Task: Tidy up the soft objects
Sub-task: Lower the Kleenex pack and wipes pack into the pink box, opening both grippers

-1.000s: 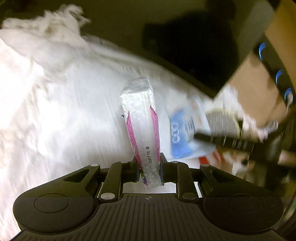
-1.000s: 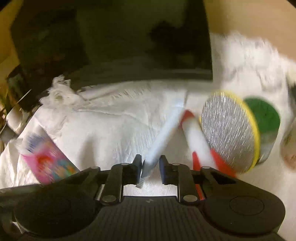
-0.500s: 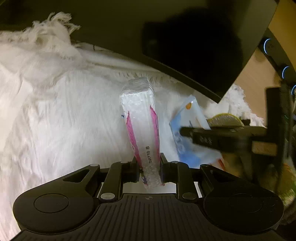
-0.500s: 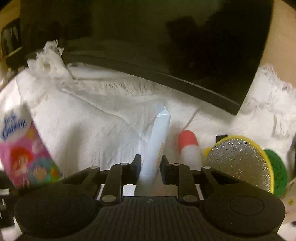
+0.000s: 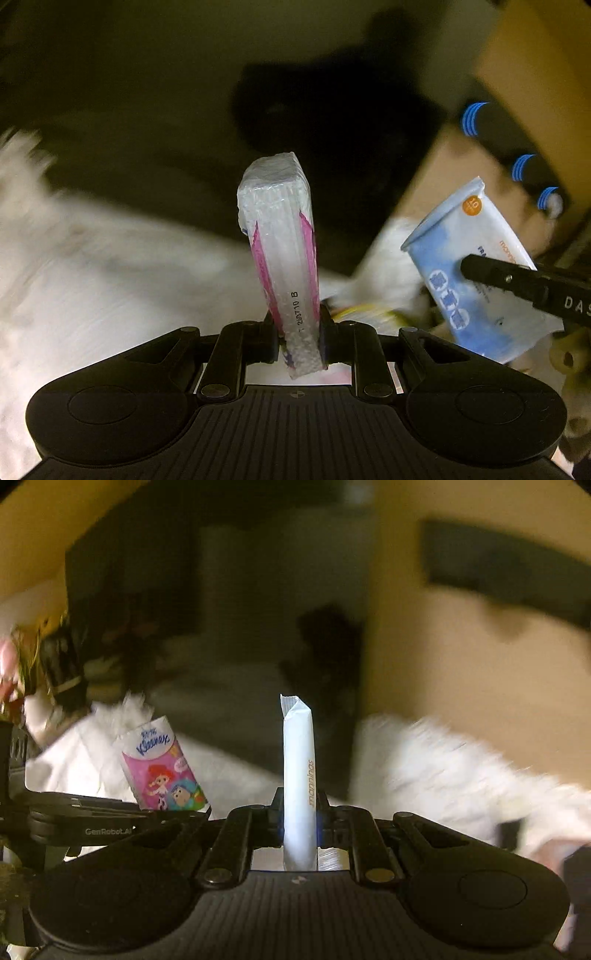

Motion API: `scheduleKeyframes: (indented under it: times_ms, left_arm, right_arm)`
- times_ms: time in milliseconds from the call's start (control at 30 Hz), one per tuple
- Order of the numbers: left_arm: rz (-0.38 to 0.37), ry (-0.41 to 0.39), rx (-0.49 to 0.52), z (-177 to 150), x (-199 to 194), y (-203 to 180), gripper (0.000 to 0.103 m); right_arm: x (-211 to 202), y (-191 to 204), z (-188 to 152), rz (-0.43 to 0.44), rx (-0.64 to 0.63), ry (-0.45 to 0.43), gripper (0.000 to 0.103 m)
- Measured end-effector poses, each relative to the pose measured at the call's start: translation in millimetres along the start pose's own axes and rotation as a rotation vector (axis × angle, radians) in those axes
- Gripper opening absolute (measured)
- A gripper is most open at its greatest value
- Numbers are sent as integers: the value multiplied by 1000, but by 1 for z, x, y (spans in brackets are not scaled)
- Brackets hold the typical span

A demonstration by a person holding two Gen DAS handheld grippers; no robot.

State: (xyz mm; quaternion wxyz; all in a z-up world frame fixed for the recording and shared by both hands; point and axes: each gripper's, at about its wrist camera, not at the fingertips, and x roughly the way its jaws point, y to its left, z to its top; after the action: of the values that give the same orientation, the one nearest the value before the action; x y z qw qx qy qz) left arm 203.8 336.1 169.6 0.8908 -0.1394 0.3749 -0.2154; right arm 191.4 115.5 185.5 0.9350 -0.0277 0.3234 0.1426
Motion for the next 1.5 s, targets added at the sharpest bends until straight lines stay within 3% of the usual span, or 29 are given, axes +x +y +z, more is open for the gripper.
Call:
scheduleKeyframes:
  times_ms: [267,467,600,667,733,833,1000,1133,1233,1333,1400,1500]
  left_arm:
    - [-264,35,98,21,47,-140,22]
    - [-401,140,149,8,114,-248,23]
    - [-486,229,101,-8,179,-299,27]
    - [-413,311,115,-27,214,-310,27]
    - [-305,327,162,-43,235,-317,27]
    - [-316,349,129,-56,244,-313,28]
    - [-318,229,125,-66,191,-298,28]
    - [-292,153,150,-89,137,-281,28]
    - [-237,143,165,-107,110,-262,28]
    - [-156,158,118,-122,88,-229,28]
    - [-118,159,65,-126,82,-208,28]
    - [-58,152,9,-131,73,-179,28]
  right_arm:
    - [-105,-125,1,-193,43,-114,14]
    - [-159,-224,-40,-360,126,-86,14]
    - [-173,-263,-64,-427,138,-65,14]
    - [-175,-277,-75,-431,158,-46,14]
    - [-173,-288,-84,-434,170,-23,14]
    - [-165,-302,-92,-404,195,-13,14]
    - [-151,-321,-94,-320,257,-21,14]
    - [-126,-329,-91,-175,365,-48,14]
    - [-93,-337,-95,-64,442,-32,14]
    - [-58,-338,-109,-110,427,42,15]
    - [-41,-340,-122,-197,405,94,34]
    - [-32,-347,-139,-244,413,123,46]
